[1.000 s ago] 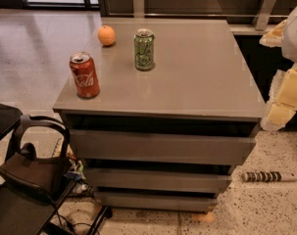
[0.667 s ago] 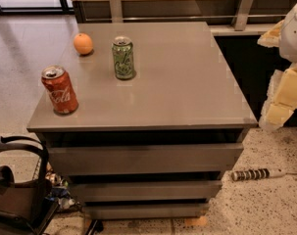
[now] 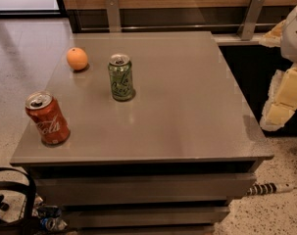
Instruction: Pick coke can
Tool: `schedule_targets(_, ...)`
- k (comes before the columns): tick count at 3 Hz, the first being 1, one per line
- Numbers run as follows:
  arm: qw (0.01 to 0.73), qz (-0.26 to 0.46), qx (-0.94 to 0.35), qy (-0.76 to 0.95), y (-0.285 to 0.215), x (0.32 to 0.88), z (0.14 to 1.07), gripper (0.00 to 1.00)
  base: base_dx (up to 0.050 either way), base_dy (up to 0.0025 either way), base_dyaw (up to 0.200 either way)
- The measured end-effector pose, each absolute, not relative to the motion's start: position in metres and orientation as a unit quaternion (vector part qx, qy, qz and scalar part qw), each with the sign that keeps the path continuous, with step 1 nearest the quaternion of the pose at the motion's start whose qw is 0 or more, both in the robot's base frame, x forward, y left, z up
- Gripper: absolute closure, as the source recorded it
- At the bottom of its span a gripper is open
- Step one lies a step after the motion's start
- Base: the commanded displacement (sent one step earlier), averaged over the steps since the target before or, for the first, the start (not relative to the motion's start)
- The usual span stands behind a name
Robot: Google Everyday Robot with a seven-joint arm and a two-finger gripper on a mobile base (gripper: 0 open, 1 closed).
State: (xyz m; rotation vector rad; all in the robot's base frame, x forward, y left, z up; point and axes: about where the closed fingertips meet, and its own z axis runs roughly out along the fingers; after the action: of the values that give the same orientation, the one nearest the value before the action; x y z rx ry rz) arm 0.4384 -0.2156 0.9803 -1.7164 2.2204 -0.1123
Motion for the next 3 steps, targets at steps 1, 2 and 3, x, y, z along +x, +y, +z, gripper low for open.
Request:
schedule_targets(1, 0.166, -0.039, -0.603, 0.78, -0.216, 0.438, 0.98, 0.0, 0.0, 0.0, 0.0)
schedule_targets(2, 0.176, -0.034, -0.602, 0.778, -0.213, 0.441, 0.979, 0.0, 0.0, 0.0, 0.0)
schedule_targets(3, 0.208, -0.004, -0.597, 0.775, -0.199, 0.447, 0.968, 0.0, 0.0, 0.0, 0.0)
